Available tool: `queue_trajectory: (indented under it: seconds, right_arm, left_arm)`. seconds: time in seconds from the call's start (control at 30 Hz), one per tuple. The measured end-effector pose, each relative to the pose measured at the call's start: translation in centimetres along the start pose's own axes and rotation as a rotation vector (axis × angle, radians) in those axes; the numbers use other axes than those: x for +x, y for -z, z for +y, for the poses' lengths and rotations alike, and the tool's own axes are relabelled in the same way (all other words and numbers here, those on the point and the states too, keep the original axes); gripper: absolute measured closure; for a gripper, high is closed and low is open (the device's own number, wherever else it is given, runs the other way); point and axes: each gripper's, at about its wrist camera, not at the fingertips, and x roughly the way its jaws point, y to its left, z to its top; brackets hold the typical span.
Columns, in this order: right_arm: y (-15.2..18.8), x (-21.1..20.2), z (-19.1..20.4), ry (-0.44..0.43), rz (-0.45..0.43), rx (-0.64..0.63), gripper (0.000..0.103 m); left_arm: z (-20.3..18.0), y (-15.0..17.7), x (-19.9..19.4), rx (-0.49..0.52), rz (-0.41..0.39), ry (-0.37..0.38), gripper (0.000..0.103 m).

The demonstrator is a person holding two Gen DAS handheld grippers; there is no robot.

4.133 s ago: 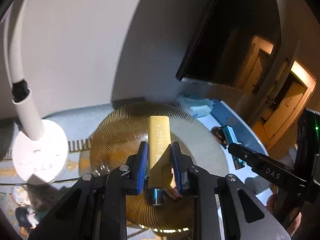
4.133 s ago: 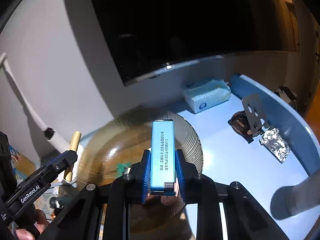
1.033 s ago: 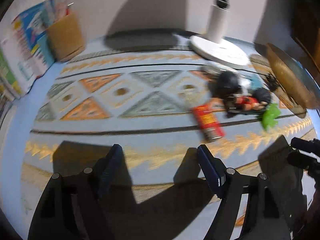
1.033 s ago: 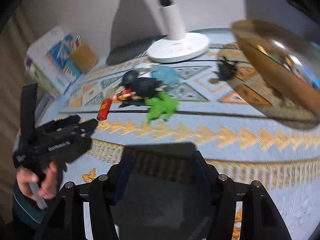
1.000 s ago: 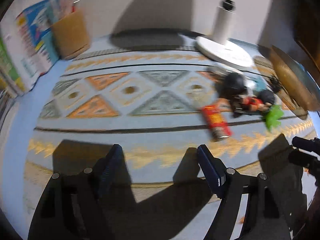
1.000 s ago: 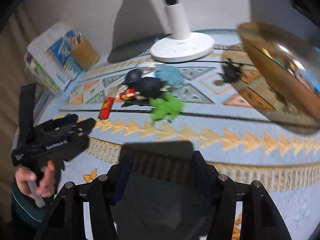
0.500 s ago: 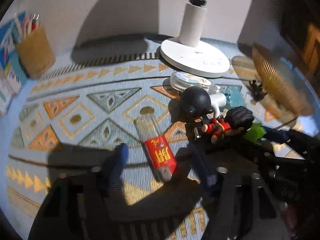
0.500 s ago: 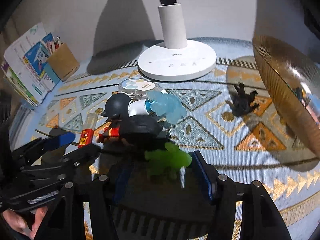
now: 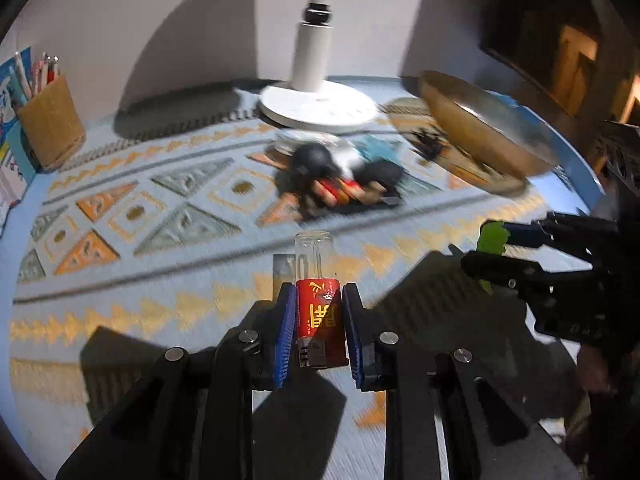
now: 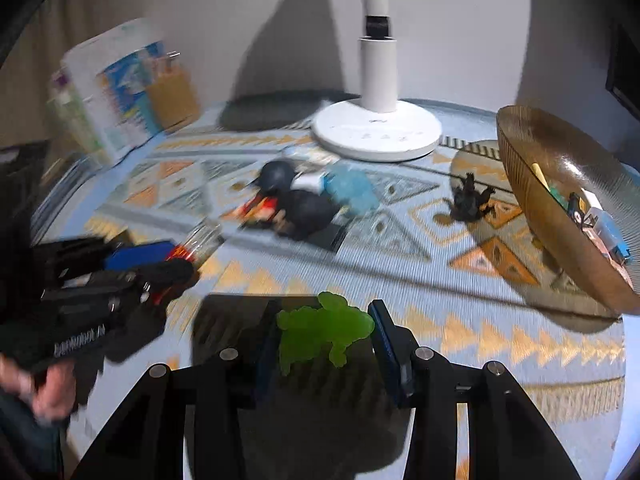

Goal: Organize rigid objects
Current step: 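Grasp the red-labelled clear bottle with the left gripper while the right gripper grasps the green figure, then carry bottle and green figure into the bowl and open both grippers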

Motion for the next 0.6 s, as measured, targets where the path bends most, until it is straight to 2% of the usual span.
queue_trajectory:
  seconds: [0.07, 0.13, 0.33, 0.37, 0.4, 0.47, 0.6]
  right_arm:
    - [0.7, -0.4, 0.2, 0.013, 0.000, -0.026, 0.060]
    - [2.5, -1.1, 0.3, 0.065, 0.010, -0.079, 0.060]
    - [3.7, -0.9, -0.2, 0.089, 0.029, -0.055, 0.060]
    - [3.9, -0.8, -0.2, 0.103, 0.033, -0.051, 0.060]
    - [4.2, -0.8, -0.3, 0.109, 0.042, -0.046, 0.058]
    - [4.8, -0.7, -0.6, 0.111, 0.051, -0.018, 0.039]
    - [5.6, -2.2, -1.6, 0.074, 0.020, 0.061, 0.038]
  left_arm:
    - [-0.3, 0.9, -0.2, -0.002, 0.008, 0.023, 0.083]
    - [-0.5, 1.3, 0.2, -0.005, 0.016, 0.015, 0.083]
    - [-0.7, 1.4, 0.8, -0.016, 0.033, -0.016, 0.081]
    - [-0.6, 1.4, 0.9, -0.021, 0.035, -0.012, 0.076]
    - [-0.6, 1.5, 0.7, -0.027, 0.034, 0.000, 0.071]
    - [-0.7, 1.5, 0.7, -0.031, 0.031, -0.002, 0.068]
    - [-1.3, 1.4, 0.9, -0.010, 0.025, -0.040, 0.068]
